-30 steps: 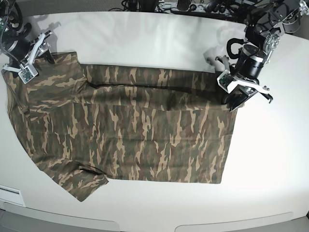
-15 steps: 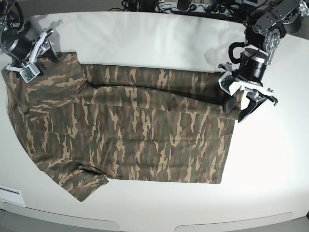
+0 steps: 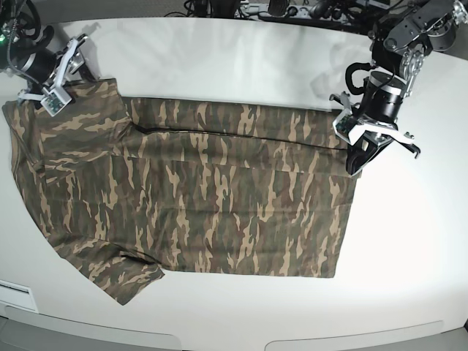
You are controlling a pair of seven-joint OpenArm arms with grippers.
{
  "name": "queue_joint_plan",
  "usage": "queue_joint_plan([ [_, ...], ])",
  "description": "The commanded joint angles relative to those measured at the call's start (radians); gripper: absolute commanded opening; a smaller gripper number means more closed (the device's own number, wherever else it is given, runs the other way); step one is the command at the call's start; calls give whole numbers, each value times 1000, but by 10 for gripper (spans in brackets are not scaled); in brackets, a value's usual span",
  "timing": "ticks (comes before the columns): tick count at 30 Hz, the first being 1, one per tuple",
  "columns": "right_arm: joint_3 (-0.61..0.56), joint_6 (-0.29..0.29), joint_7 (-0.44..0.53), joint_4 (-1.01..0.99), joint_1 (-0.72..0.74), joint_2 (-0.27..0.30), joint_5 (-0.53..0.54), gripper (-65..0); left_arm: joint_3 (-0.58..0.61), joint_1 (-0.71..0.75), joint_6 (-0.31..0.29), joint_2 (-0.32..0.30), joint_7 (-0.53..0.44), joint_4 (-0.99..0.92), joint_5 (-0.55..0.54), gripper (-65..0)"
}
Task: Fold the T-shirt properly
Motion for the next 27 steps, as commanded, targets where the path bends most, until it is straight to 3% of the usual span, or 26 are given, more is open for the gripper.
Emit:
queue_joint_plan([
  [1, -13, 4, 16, 11, 0, 14, -13, -275, -8, -8, 15, -16, -18, 13, 11, -650],
  [8, -106, -69, 120, 12, 0, 15, -233, -275, -8, -7, 15, -16, -18, 13, 10, -650],
  [16, -160, -85, 146, 11, 0, 14, -264, -275, -8, -5, 16, -16, -18, 13, 10, -650],
  [20, -160, -153, 200, 11, 0, 15, -345, -275, -8, -5, 16, -16, -18, 13, 10, -650],
  [27, -160, -164, 206, 11, 0, 14, -338, -275, -8, -5, 16, -16, -19, 13, 10, -650],
])
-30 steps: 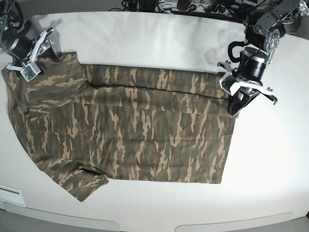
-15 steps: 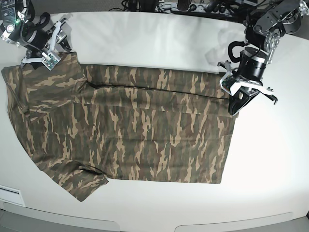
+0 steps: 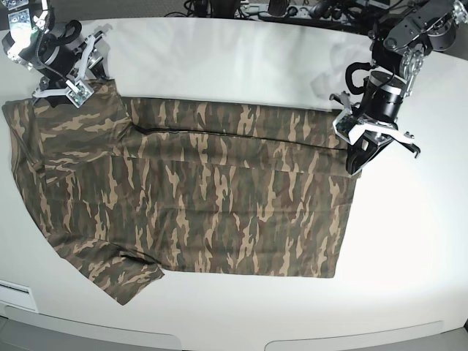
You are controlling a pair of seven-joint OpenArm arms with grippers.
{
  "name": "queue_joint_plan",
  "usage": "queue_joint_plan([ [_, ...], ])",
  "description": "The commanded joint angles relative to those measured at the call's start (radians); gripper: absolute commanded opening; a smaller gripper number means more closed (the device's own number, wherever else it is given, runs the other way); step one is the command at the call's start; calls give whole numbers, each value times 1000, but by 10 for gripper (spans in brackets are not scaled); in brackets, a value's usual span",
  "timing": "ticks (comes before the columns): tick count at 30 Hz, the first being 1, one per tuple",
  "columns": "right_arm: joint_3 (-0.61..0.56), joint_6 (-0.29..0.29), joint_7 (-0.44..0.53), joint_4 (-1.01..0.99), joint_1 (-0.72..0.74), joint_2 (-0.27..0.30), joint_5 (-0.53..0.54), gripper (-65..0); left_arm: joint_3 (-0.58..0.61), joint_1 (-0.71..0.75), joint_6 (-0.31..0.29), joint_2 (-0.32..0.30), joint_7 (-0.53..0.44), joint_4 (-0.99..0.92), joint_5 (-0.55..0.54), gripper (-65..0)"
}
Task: Fold the T-shirt properly
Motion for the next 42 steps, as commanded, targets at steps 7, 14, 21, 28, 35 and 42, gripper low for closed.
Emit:
queue_joint_plan([
  [7, 8, -61, 39, 11, 11, 14, 2, -650, -8, -6, 16, -16, -19, 13, 11, -650],
  [14, 10, -128, 34, 27, 62, 15, -39, -650, -8, -6, 15, -16, -19, 13, 11, -650],
  [21, 10, 53, -108, 32, 61, 14, 212, -467, -8, -6, 16, -16, -19, 13, 11, -650],
  [28, 9, 19, -106, 29, 61, 10, 233, -226, -8, -6, 15, -16, -19, 13, 10, -650],
  [35, -5, 54, -66, -84, 64, -72, 97, -226, -8, -6, 15, -16, -19, 13, 11, -650],
  [42, -5, 20, -50, -110, 64, -73, 19, -394, -8, -6, 15, -16, -19, 13, 11, -650],
])
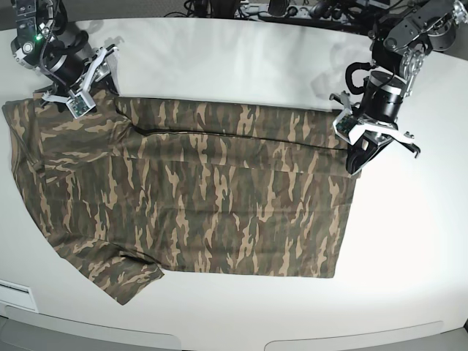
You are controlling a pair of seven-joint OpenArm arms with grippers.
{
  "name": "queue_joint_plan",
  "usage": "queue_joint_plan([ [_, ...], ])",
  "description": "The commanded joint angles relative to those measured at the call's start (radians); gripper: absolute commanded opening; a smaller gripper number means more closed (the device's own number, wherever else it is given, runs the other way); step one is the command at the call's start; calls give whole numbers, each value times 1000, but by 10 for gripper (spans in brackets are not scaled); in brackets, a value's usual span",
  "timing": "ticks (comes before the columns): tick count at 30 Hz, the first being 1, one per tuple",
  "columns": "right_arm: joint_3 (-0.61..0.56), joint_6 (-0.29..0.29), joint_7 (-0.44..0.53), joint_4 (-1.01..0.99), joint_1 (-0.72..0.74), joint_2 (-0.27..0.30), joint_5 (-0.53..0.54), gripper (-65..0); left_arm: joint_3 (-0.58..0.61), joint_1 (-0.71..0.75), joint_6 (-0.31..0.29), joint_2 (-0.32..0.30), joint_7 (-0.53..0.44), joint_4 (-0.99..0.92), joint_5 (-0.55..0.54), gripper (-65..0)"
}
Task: Fold the T-shirt properly
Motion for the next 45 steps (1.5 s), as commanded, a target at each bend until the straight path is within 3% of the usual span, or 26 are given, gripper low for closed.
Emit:
queue_joint_plan([
  [1, 3, -8, -42, 3, -6, 15, -38, -491, -8, -6, 15, -16, -19, 13, 14, -650],
  [2, 3, -8, -46, 7, -6, 16, -37, -563, -8, -6, 15, -16, -19, 13, 14, -650],
  [4, 3, -8, -54, 30, -6, 16, -37, -609, -8, -6, 15, -16, -19, 13, 14, -650],
  [10, 4, -8, -120, 178, -6, 16, -37, -605, -8, -6, 15, -16, -19, 13, 14, -650],
  [16, 4, 19, -121, 243, -6, 16, -37, -601, -8, -6, 15, -16, -19, 13, 14, -650],
  [18, 4, 19, -121, 243, -6, 16, -37, -559, -8, -6, 15, -16, -19, 13, 14, -650],
  [21, 4, 14, -121, 243, -6, 16, -37, -392, -8, -6, 15, -16, -19, 13, 14, -650],
  [25, 4, -16, -121, 243, -6, 16, -92, -385, -8, -6, 15, -16, -19, 13, 14, -650],
  [27, 4, -16, -119, 243, -6, 16, -113, -422, -8, -6, 15, -16, -18, 13, 15, -650],
  [30, 4, -16, -120, 243, -6, 16, -113, -576, -8, -6, 15, -16, -19, 13, 14, -650],
  [32, 4, -16, -120, 243, -6, 16, -113, -625, -8, -6, 15, -16, -19, 13, 14, -650],
  [36, 4, -18, -109, 243, -6, 16, -121, -650, -8, -5, 15, -16, -18, 13, 14, -650],
  [41, 4, -103, 33, 243, 3, 28, -275, -650, -8, -5, 15, -16, -18, 13, 14, -650],
  [45, 4, -120, 100, 243, 53, 50, -291, -650, -8, -5, 15, -16, -16, 13, 15, -650],
])
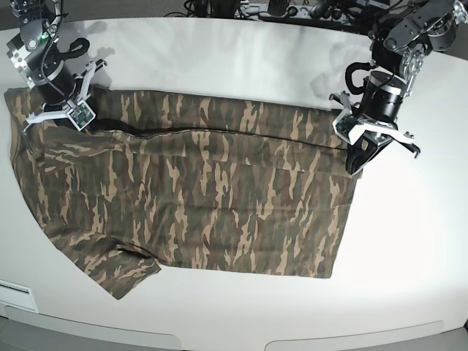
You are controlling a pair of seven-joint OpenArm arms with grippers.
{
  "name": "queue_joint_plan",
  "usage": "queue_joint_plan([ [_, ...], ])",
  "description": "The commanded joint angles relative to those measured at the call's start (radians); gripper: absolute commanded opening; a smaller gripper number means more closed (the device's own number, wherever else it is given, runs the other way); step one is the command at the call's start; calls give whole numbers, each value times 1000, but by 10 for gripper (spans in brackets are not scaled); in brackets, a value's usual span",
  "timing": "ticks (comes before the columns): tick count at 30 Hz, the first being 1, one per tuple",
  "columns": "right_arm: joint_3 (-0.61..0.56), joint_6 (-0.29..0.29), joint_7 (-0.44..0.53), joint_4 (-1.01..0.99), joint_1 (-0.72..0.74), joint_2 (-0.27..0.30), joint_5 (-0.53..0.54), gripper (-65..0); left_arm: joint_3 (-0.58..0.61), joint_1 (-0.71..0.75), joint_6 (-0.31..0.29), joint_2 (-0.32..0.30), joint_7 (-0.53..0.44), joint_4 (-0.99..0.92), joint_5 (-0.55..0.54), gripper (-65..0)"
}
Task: Fold the T-shirt properly
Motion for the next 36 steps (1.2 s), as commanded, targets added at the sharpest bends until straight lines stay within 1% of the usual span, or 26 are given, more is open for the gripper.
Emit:
queue_joint_plan([
  [1, 6, -2, 36, 16, 23, 21, 5, -650, -8, -5, 14, -16, -15, 13, 14, -650],
  [5, 6, 52, 41, 12, 111, 36, 87, -650, -8, -5, 5, -16, -15, 13, 18, -650],
  [9, 6, 80, 40, -13, 185, 56, 158, -650, -8, -3, 5, -16, -15, 13, 18, -650],
  [16, 5, 161, 40, -185, 290, 58, 254, -650, -8, -3, 5, -16, -14, 13, 18, -650],
  [19, 1, 178, 43, -266, 338, 58, 283, -648, -8, -3, 5, -16, -14, 13, 18, -650],
  [20, -5, 177, 45, -294, 360, 58, 293, -587, -8, -3, 5, -16, -14, 13, 18, -650],
  [21, -17, 172, 54, -322, 386, 58, 292, -498, -8, -3, 5, -16, -14, 13, 18, -650],
  [22, -34, 159, 62, -352, 417, 58, 287, -387, -8, -3, 5, -16, -14, 13, 18, -650],
  [23, -53, 136, 61, -378, 450, 58, 275, -296, -8, -3, 5, -16, -14, 13, 18, -650],
  [24, -74, 91, 61, -398, 481, 58, 246, -245, -8, -3, 5, -16, -14, 13, 18, -650],
  [25, -91, 33, 56, -408, 505, 57, 211, -235, -8, -3, 5, -16, -14, 13, 18, -650],
  [27, -117, -89, 27, -408, 544, 57, 146, -235, -8, -3, 5, -16, -14, 13, 17, -650],
  [28, -126, -129, 3, -408, 564, 56, 129, -235, -8, -3, 5, -16, -14, 13, 17, -650],
  [29, -132, -155, -30, -406, 583, 56, 126, -235, -8, -3, 5, -16, -14, 13, 18, -650],
  [33, -132, -205, -187, -388, 633, 56, 130, -235, -8, -3, 5, -16, -11, 13, 18, -650],
  [34, -131, -219, -205, -383, 638, 56, 131, -235, -8, -3, 5, -16, -11, 13, 18, -650],
  [36, -132, -219, -223, -373, 638, 56, 143, -236, -8, -3, 5, -16, -11, 13, 18, -650],
])
